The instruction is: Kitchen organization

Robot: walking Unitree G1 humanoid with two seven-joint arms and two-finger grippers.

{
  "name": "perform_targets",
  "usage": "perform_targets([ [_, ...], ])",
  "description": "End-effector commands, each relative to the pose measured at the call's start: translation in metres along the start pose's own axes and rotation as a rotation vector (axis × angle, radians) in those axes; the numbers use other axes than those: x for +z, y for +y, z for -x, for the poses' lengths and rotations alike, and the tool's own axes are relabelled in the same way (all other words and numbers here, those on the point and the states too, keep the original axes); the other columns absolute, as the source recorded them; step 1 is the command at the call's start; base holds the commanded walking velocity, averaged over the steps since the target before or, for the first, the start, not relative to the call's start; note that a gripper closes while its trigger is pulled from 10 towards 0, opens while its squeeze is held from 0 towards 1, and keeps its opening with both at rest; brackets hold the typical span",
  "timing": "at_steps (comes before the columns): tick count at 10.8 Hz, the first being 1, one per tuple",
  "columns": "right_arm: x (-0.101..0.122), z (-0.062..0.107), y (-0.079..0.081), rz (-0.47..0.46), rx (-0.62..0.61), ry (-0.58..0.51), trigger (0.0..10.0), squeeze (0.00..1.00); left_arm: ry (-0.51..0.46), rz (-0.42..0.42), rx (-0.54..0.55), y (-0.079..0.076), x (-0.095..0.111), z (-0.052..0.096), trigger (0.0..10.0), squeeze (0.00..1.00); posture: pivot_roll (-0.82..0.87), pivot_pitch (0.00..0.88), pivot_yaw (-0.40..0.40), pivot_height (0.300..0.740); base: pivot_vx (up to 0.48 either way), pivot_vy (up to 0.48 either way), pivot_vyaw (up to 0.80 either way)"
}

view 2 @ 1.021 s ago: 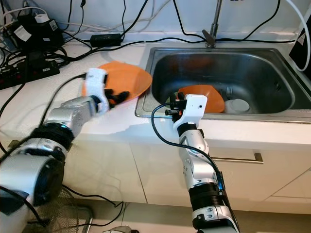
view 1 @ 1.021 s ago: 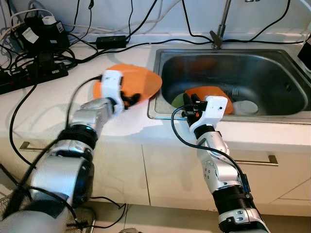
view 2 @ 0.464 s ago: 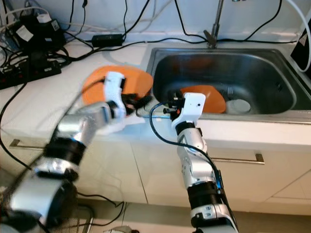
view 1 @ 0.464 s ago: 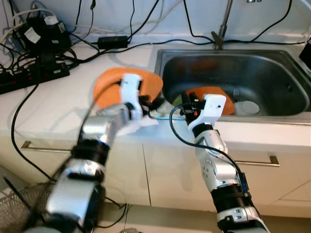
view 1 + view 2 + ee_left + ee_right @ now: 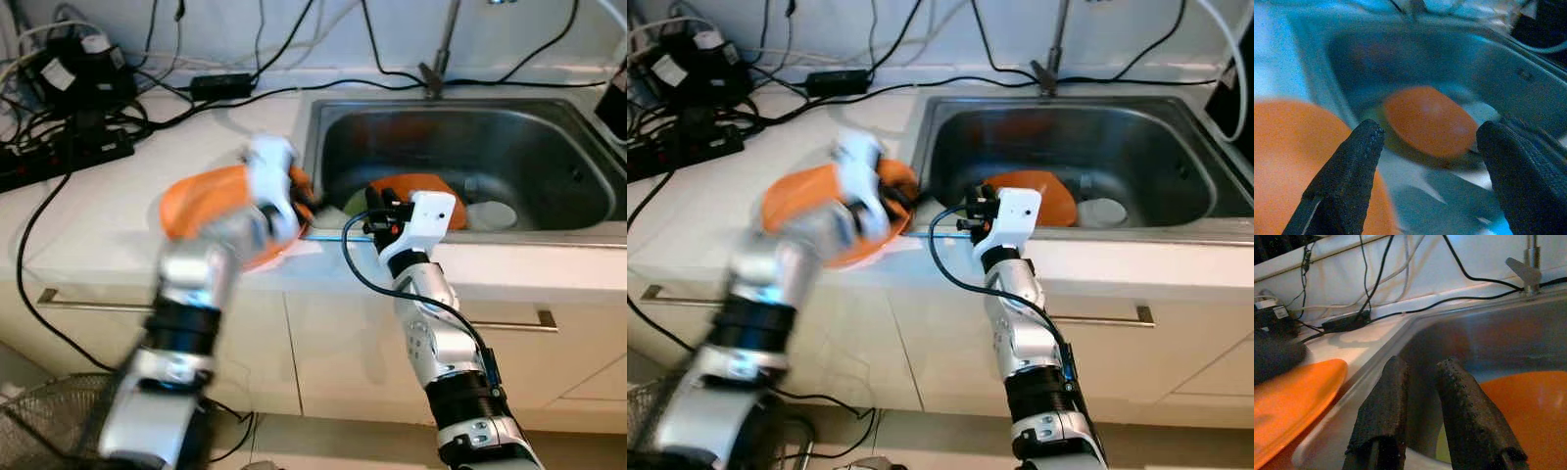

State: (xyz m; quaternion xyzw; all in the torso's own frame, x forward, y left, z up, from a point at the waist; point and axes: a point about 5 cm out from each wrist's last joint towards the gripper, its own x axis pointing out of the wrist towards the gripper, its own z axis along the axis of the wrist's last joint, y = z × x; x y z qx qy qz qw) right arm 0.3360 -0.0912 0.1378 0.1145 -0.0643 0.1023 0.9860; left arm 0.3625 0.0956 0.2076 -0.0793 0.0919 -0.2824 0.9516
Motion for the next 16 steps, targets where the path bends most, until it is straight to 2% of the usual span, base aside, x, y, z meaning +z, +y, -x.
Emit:
perform_targets([
  [1, -0.001, -0.002, 0.003, 0.003, 0.004, 0.002, 10.0, 0.00, -0.052, -0.077, 0.055, 0.006, 0.017, 0.007, 10.0, 0.00, 0.12, 0.000, 0.083, 0.740, 0.000, 0.000, 0.00],
  [2, -0.001, -0.002, 0.004, 0.001, 0.010, 0.001, 10.0, 0.00, -0.076, -0.113, 0.097, 0.011, 0.024, 0.012, 10.0, 0.00, 0.12, 0.000, 0.083, 0.740, 0.000, 0.000, 0.00],
  [3, -0.001, -0.002, 0.005, 0.001, 0.015, 0.001, 10.0, 0.00, -0.099, -0.196, 0.164, 0.020, 0.034, 0.020, 10.0, 0.00, 0.12, 0.000, 0.081, 0.740, 0.000, 0.000, 0.00],
  [4, -0.001, -0.002, 0.006, 0.002, 0.018, 0.002, 10.0, 0.00, -0.063, -0.297, 0.254, 0.037, 0.038, 0.029, 10.0, 0.00, 0.12, 0.000, 0.080, 0.740, 0.000, 0.000, 0.00],
  [6, 0.000, -0.002, 0.006, 0.004, 0.021, 0.002, 10.0, 0.00, 0.093, -0.424, 0.384, 0.072, 0.026, 0.050, 10.0, 0.00, 0.12, 0.000, 0.076, 0.740, 0.000, 0.000, 0.00],
  [7, 0.000, -0.001, 0.004, 0.004, 0.018, 0.002, 10.0, 0.00, 0.129, -0.451, 0.429, 0.082, 0.022, 0.057, 10.0, 0.00, 0.12, 0.000, 0.075, 0.740, 0.000, 0.000, 0.00],
  [9, -0.001, 0.000, 0.003, 0.008, 0.016, 0.007, 10.0, 0.00, 0.203, -0.476, 0.469, 0.089, 0.011, 0.063, 10.0, 0.00, 0.12, 0.000, 0.070, 0.740, 0.000, 0.000, 0.00],
  [11, 0.000, -0.001, 0.004, 0.009, 0.022, 0.007, 10.0, 0.00, 0.260, -0.481, 0.386, 0.079, -0.008, 0.058, 10.0, 0.00, 0.11, 0.000, 0.070, 0.740, 0.000, 0.000, 0.00],
  [13, 0.001, 0.000, 0.003, 0.013, 0.020, 0.005, 10.0, 0.00, 0.318, -0.488, 0.362, 0.073, -0.020, 0.058, 10.0, 0.00, 0.10, 0.000, 0.078, 0.740, 0.000, 0.000, 0.00],
  [14, 0.001, 0.001, 0.001, 0.013, 0.015, 0.003, 10.0, 0.00, 0.336, -0.482, 0.359, 0.073, -0.025, 0.058, 10.0, 0.00, 0.10, 0.000, 0.080, 0.740, 0.000, 0.000, 0.00],
  [16, 0.001, 0.001, 0.002, 0.013, 0.017, 0.004, 10.0, 0.00, 0.353, -0.440, 0.297, 0.062, -0.036, 0.052, 10.0, 0.00, 0.10, 0.000, 0.082, 0.740, 0.000, 0.000, 0.00],
])
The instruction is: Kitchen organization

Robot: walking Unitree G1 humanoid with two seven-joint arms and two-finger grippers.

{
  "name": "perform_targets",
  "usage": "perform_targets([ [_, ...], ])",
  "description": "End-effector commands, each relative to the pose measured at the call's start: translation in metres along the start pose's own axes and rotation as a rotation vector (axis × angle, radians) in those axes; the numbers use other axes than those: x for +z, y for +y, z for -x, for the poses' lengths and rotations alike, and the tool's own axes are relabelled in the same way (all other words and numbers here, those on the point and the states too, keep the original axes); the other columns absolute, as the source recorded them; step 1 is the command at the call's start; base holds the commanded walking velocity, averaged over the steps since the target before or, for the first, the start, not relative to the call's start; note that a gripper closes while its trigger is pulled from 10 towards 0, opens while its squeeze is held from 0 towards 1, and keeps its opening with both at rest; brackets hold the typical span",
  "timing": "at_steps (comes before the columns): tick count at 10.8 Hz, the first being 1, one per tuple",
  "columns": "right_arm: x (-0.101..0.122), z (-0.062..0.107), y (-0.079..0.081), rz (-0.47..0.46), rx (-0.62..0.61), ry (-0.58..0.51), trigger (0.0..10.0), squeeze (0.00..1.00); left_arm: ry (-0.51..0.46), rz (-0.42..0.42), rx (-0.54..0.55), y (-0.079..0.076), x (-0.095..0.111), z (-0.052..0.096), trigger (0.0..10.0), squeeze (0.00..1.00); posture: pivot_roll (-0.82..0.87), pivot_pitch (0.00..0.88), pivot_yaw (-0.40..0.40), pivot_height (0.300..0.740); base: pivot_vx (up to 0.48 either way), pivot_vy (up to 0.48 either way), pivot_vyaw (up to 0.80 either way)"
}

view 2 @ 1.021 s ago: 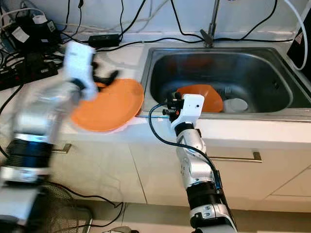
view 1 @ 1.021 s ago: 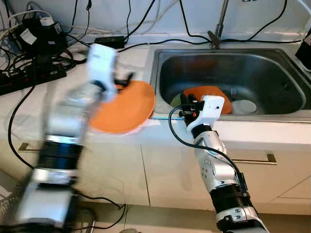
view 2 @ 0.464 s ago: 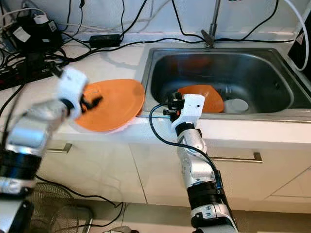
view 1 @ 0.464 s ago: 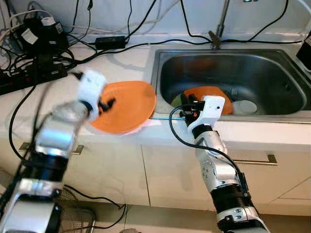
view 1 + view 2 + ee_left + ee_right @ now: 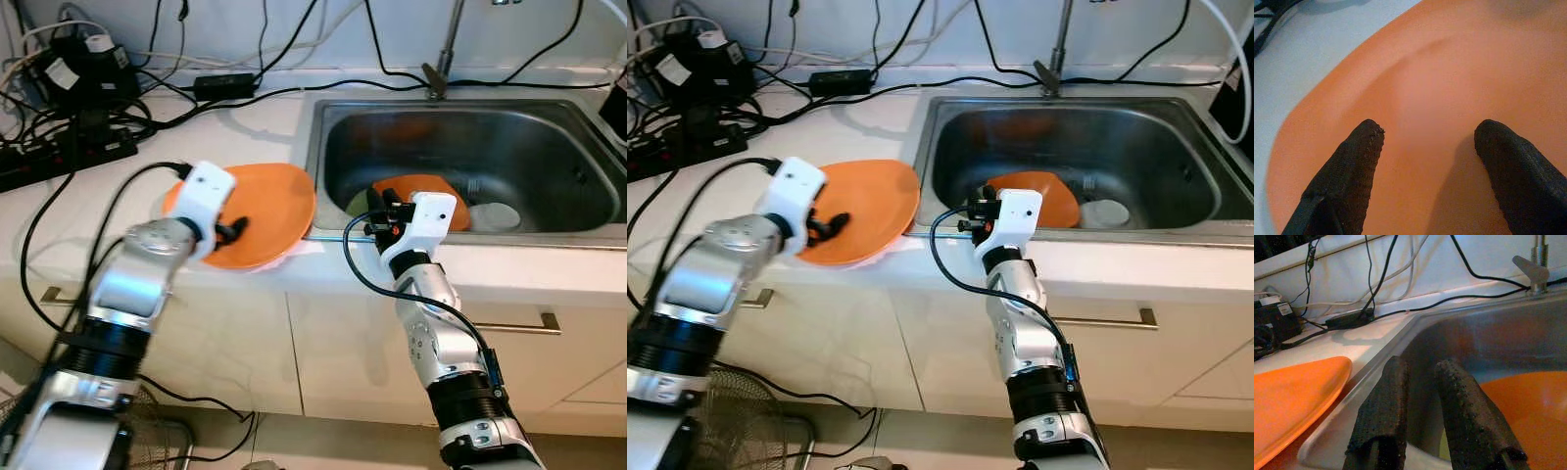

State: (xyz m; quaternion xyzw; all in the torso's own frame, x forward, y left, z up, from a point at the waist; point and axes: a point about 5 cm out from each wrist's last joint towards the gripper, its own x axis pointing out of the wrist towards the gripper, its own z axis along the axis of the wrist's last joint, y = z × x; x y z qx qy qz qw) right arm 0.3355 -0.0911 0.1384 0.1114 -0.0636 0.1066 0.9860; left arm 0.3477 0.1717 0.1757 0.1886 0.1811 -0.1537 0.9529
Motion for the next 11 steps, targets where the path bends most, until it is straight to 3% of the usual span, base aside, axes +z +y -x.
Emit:
perform_targets([
  [1, 0.002, -0.001, 0.003, 0.006, 0.013, -0.002, 10.0, 0.00, 0.026, 0.035, -0.081, -0.017, -0.007, -0.003, 10.0, 0.00, 0.09, 0.000, 0.079, 0.740, 0.000, 0.000, 0.00],
  [3, 0.004, -0.001, 0.004, 0.004, 0.018, -0.004, 10.0, 0.00, -0.021, 0.092, -0.148, -0.039, 0.002, -0.008, 10.0, 0.00, 0.09, 0.000, 0.074, 0.740, 0.000, 0.000, 0.00],
  [6, 0.003, -0.001, 0.006, -0.016, 0.034, 0.015, 10.0, 0.00, -0.050, 0.109, -0.190, -0.058, 0.011, -0.010, 10.0, 0.00, 0.09, 0.000, 0.071, 0.740, 0.000, 0.000, 0.00],
  [8, 0.003, 0.000, 0.007, -0.006, 0.046, 0.024, 10.0, 0.00, -0.077, 0.090, -0.107, -0.043, 0.013, -0.008, 10.0, 0.00, 0.10, 0.000, 0.066, 0.740, 0.000, 0.000, 0.00],
  [11, 0.003, -0.001, 0.009, -0.012, 0.060, 0.034, 10.0, 0.00, -0.207, 0.114, 0.062, -0.008, 0.029, 0.004, 10.0, 0.00, 0.11, 0.000, 0.057, 0.740, 0.000, 0.000, 0.00],
])
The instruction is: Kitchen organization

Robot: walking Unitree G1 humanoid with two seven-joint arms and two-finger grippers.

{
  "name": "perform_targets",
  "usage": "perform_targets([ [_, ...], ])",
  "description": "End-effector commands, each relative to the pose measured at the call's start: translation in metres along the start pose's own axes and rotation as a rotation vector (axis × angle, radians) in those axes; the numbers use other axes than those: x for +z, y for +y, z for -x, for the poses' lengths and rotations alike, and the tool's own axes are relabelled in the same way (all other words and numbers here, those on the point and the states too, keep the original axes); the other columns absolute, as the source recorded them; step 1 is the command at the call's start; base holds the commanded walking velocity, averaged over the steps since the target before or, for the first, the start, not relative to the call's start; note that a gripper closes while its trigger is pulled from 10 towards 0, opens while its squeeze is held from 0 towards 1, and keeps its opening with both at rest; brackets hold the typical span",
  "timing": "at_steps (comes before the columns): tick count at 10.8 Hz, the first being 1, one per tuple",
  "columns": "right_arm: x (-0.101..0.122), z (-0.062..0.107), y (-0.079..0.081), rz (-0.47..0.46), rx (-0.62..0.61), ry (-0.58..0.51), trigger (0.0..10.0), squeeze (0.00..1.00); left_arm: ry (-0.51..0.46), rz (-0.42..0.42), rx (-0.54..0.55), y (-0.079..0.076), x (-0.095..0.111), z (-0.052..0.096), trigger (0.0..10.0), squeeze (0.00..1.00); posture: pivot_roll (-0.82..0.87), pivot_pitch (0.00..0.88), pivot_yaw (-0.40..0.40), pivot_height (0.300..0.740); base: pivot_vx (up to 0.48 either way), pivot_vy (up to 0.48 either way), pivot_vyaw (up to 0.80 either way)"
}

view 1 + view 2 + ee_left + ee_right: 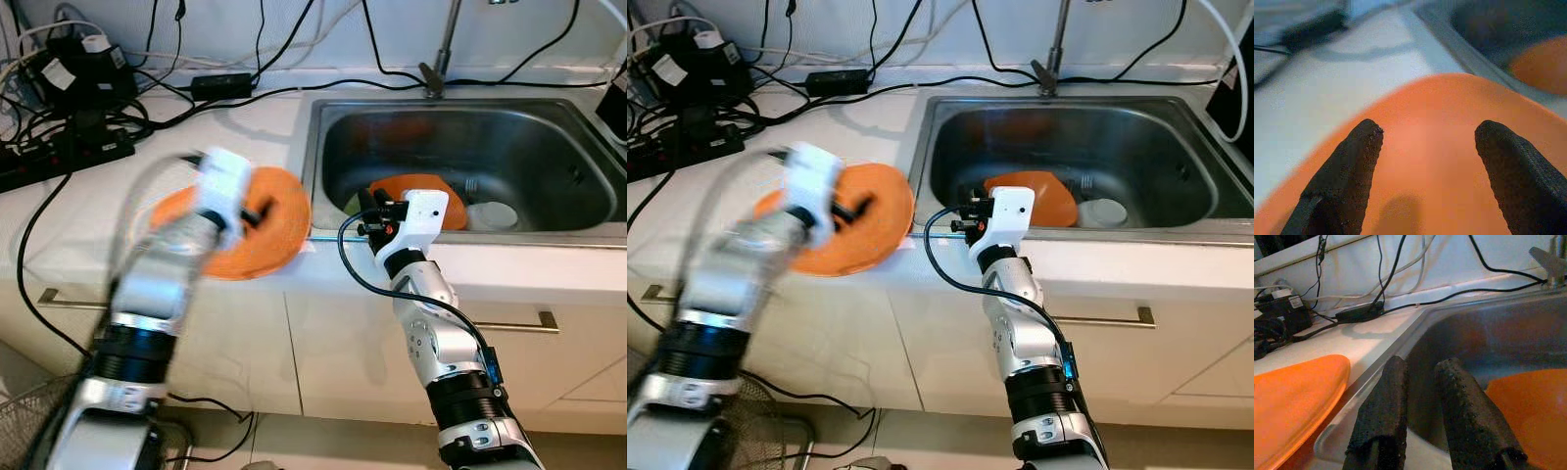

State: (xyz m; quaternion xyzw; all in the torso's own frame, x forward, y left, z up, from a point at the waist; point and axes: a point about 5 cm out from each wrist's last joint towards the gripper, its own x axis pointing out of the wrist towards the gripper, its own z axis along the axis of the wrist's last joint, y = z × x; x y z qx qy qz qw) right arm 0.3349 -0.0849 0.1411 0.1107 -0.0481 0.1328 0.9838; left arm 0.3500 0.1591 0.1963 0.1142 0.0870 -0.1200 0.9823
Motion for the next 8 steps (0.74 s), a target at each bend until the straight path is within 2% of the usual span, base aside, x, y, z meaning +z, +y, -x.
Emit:
perform_targets([
  [1, 0.001, 0.000, 0.003, -0.005, 0.019, 0.006, 10.0, 0.00, -0.086, 0.003, 0.079, 0.017, 0.018, 0.007, 10.0, 0.00, 0.11, 0.000, 0.056, 0.740, 0.000, 0.000, 0.00],
  [2, 0.001, 0.000, 0.003, -0.004, 0.021, 0.009, 10.0, 0.00, -0.106, 0.016, 0.133, 0.030, 0.020, 0.013, 10.0, 0.00, 0.11, 0.000, 0.054, 0.740, 0.000, 0.000, 0.00],
  [3, 0.000, 0.000, 0.003, 0.000, 0.024, 0.015, 10.0, 0.00, -0.088, 0.155, 0.206, 0.051, 0.005, 0.029, 10.0, 0.00, 0.12, 0.000, 0.052, 0.740, 0.000, 0.000, 0.00],
  [4, -0.001, 0.000, 0.004, 0.004, 0.028, 0.017, 10.0, 0.00, -0.064, 0.225, 0.221, 0.058, -0.005, 0.038, 10.0, 0.00, 0.12, 0.000, 0.050, 0.740, 0.000, 0.000, 0.00],
  [5, -0.001, 0.000, 0.005, 0.010, 0.035, 0.018, 10.0, 0.00, -0.024, 0.318, 0.268, 0.071, -0.018, 0.054, 10.0, 0.00, 0.14, 0.000, 0.046, 0.740, 0.000, 0.000, 0.00],
  [6, -0.001, 0.000, 0.006, 0.013, 0.040, 0.021, 10.0, 0.00, 0.036, 0.400, 0.287, 0.072, -0.027, 0.060, 10.0, 0.00, 0.14, 0.000, 0.043, 0.740, 0.000, 0.000, 0.00],
  [8, -0.002, -0.001, 0.010, 0.030, 0.062, 0.023, 10.0, 0.00, 0.111, 0.467, 0.318, 0.070, -0.045, 0.080, 10.0, 0.00, 0.16, 0.000, 0.039, 0.740, 0.000, 0.000, 0.00],
])
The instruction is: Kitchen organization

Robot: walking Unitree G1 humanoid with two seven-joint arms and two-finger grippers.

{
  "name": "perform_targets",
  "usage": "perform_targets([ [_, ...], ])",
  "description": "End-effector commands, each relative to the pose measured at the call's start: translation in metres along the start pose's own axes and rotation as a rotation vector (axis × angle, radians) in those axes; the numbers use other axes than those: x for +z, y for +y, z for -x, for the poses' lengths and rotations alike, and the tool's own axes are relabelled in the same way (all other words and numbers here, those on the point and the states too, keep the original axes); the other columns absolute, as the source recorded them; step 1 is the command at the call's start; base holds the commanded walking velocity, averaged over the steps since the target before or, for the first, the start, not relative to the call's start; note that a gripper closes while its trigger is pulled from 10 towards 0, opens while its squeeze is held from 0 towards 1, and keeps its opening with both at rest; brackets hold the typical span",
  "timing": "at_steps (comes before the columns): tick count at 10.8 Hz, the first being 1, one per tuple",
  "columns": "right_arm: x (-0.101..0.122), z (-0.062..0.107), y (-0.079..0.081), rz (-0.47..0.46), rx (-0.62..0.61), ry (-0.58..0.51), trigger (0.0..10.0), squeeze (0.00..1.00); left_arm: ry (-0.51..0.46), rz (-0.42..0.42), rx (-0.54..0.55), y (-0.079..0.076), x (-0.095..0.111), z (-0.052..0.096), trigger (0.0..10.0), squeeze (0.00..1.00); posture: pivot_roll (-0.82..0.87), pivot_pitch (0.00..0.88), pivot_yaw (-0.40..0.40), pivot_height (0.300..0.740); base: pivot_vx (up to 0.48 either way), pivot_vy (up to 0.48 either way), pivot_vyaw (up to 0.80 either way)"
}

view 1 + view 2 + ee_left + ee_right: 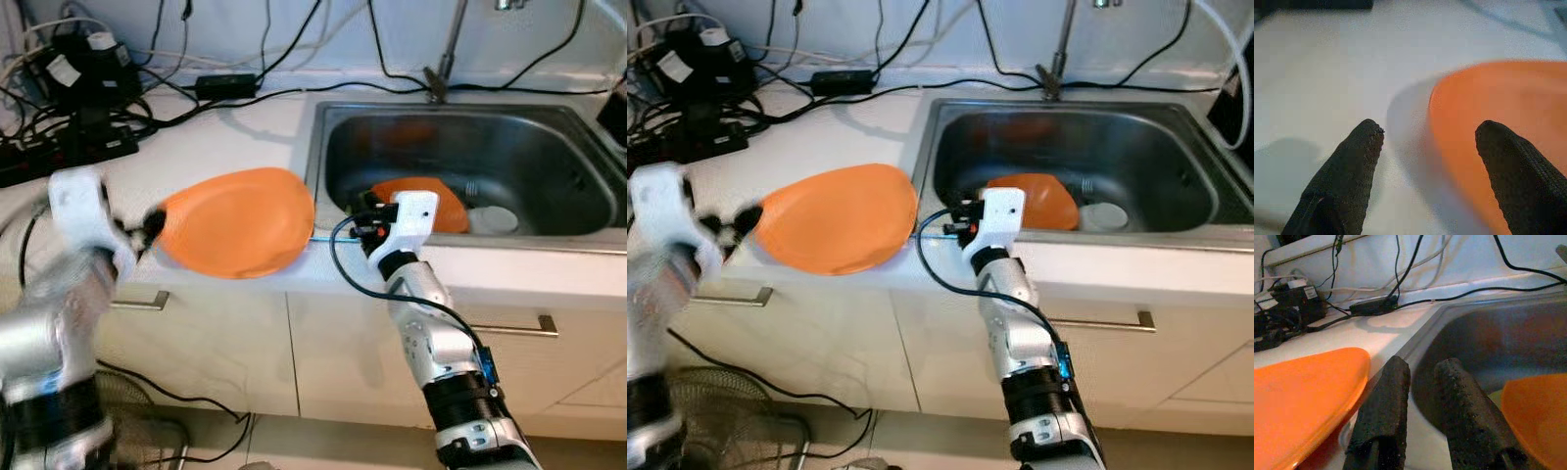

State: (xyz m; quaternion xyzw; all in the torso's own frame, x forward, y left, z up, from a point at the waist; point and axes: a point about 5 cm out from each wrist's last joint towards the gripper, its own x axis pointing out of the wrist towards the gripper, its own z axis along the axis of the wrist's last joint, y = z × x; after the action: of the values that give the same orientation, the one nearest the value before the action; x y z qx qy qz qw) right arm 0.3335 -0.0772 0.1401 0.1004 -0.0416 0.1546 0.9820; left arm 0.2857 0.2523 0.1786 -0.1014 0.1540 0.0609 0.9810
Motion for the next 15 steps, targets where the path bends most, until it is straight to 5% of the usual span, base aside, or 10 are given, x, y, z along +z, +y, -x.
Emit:
perform_targets([
  [1, 0.002, -0.001, 0.004, 0.019, 0.026, -0.001, 10.0, 0.00, 0.021, 0.045, -0.019, 0.000, -0.002, 0.008, 10.0, 0.00, 0.16, 0.000, 0.040, 0.740, 0.000, 0.000, 0.00],
  [4, 0.003, -0.003, 0.009, 0.070, 0.050, -0.017, 10.0, 0.00, 0.061, 0.191, -0.203, -0.022, -0.008, 0.017, 10.0, 0.00, 0.16, 0.000, 0.047, 0.740, 0.000, 0.000, 0.00],
  [9, 0.002, -0.004, 0.015, 0.148, 0.075, -0.022, 10.0, 0.00, 0.130, 0.245, -0.231, -0.029, -0.015, 0.019, 10.0, 0.00, 0.17, 0.000, 0.052, 0.740, 0.000, 0.000, 0.00],
  [12, -0.002, -0.004, 0.019, 0.173, 0.097, -0.011, 10.0, 0.00, 0.175, 0.365, -0.214, -0.029, -0.026, 0.020, 10.0, 0.00, 0.17, 0.000, 0.053, 0.740, 0.000, 0.000, 0.00],
  [15, -0.005, -0.004, 0.024, 0.221, 0.123, 0.016, 10.0, 0.00, 0.200, 0.423, -0.280, -0.048, -0.030, 0.016, 10.0, 0.00, 0.16, 0.000, 0.052, 0.740, 0.000, 0.000, 0.00],
])
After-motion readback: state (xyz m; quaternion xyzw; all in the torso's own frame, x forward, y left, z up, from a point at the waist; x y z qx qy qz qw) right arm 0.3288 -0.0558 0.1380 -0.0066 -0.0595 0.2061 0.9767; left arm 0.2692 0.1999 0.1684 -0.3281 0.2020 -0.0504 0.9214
